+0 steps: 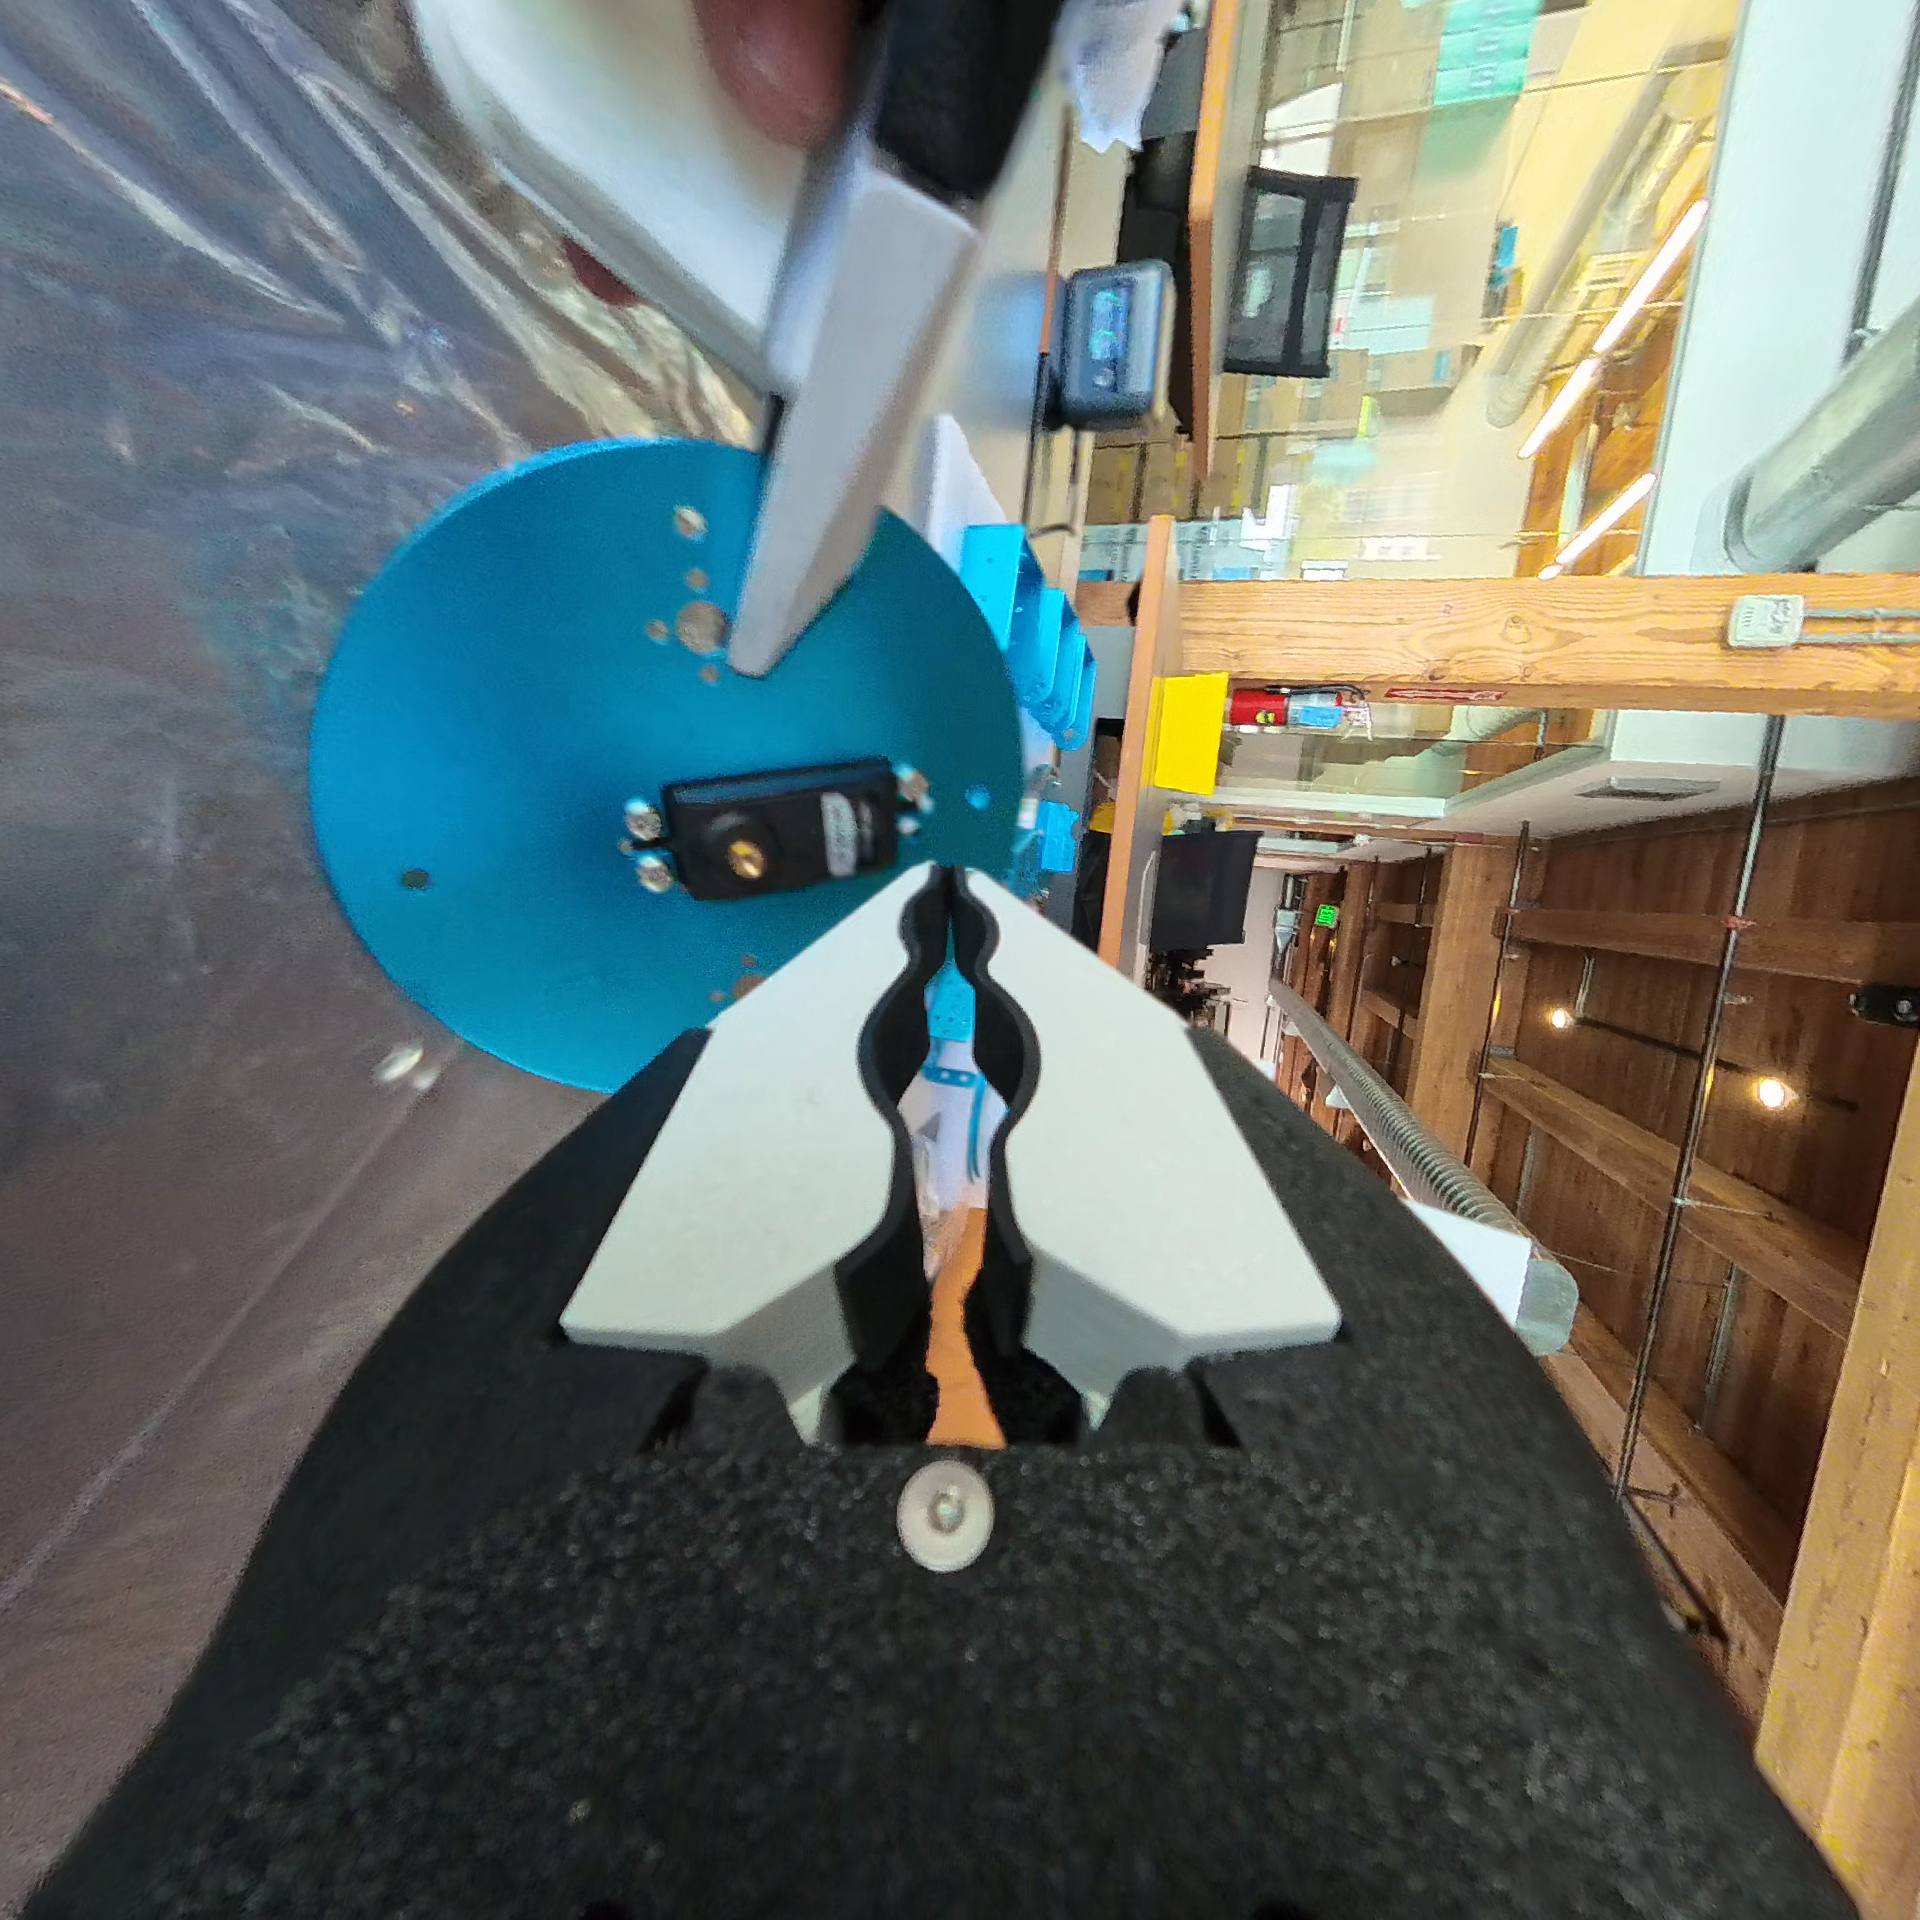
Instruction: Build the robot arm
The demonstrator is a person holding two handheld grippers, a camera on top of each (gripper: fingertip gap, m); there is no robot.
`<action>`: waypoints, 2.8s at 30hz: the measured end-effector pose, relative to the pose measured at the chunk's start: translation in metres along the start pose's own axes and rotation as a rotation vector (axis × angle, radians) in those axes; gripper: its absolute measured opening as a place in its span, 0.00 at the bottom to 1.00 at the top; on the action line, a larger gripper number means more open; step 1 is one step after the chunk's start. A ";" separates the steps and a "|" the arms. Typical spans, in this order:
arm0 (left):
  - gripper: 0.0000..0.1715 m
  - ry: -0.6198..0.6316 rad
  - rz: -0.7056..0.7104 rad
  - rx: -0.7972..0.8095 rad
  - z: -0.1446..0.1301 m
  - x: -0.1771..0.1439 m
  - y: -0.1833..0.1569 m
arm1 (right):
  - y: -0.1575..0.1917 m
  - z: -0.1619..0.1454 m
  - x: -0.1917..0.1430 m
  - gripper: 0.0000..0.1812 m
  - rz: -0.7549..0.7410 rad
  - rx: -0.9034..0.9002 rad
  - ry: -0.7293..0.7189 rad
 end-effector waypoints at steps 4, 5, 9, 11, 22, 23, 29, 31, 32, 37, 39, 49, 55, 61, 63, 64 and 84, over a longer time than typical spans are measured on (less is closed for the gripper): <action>0.00 -0.013 0.036 0.027 0.005 -0.006 0.003 | 0.003 -0.040 -0.015 0.00 0.156 0.315 -0.054; 0.00 -0.020 0.048 0.037 0.007 -0.007 0.005 | 0.018 -0.040 -0.021 0.00 0.289 0.441 -0.120; 0.00 -0.024 0.059 0.049 0.008 -0.009 0.006 | 0.084 -0.027 -0.066 0.06 0.853 0.769 -0.306; 0.00 -0.019 0.062 0.065 0.008 -0.009 0.005 | 0.088 -0.037 -0.086 0.09 0.890 0.936 -0.332; 0.00 -0.007 0.068 0.120 0.006 -0.007 0.000 | 0.113 -0.051 -0.126 0.09 0.651 1.039 -0.388; 0.00 -0.007 0.069 0.119 0.006 -0.007 0.000 | 0.115 -0.046 -0.127 0.09 0.680 1.060 -0.379; 0.00 -0.007 0.066 0.117 0.006 -0.007 0.000 | 0.108 -0.034 -0.122 0.05 0.527 1.031 -0.193; 0.00 -0.006 0.062 0.111 0.006 -0.007 0.000 | 0.105 -0.033 -0.116 0.02 0.470 1.007 -0.167; 0.00 -0.006 0.061 0.109 0.005 -0.007 0.000 | 0.106 -0.034 -0.112 0.01 0.459 0.984 -0.155; 0.00 0.000 0.060 0.117 0.004 -0.007 -0.002 | 0.113 -0.030 -0.102 0.04 0.576 0.938 -0.180; 0.00 -0.001 0.062 0.119 0.004 -0.007 -0.002 | 0.112 -0.030 -0.099 0.05 0.622 0.955 -0.178; 0.00 0.006 0.052 0.118 0.003 -0.006 -0.003 | 0.112 -0.039 -0.093 0.04 0.604 0.935 -0.129; 0.00 0.014 0.052 0.132 0.002 -0.006 -0.004 | 0.106 -0.043 -0.098 0.04 0.591 0.946 -0.206; 0.00 0.034 0.041 0.169 0.001 -0.007 -0.007 | 0.106 -0.061 -0.104 0.06 0.624 0.747 -0.661; 0.00 0.040 0.036 0.182 0.000 -0.007 -0.008 | 0.111 -0.064 -0.104 0.09 0.741 0.684 -0.716; 0.00 0.042 0.032 0.187 0.000 -0.007 -0.008 | 0.107 -0.064 -0.103 0.09 0.767 0.670 -0.746; 0.00 0.083 -0.058 0.214 -0.004 -0.006 -0.010 | 0.115 -0.041 -0.090 0.09 1.287 0.086 -1.048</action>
Point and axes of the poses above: each gripper's, where its closed fingertips meet, x out along the fingers, z out of its top, y = z × x across the jaws, the point moved 1 cm from there along -x, back along the fingers, and after that the axes turned 11 degrees about -x, right-handed, at the moved point
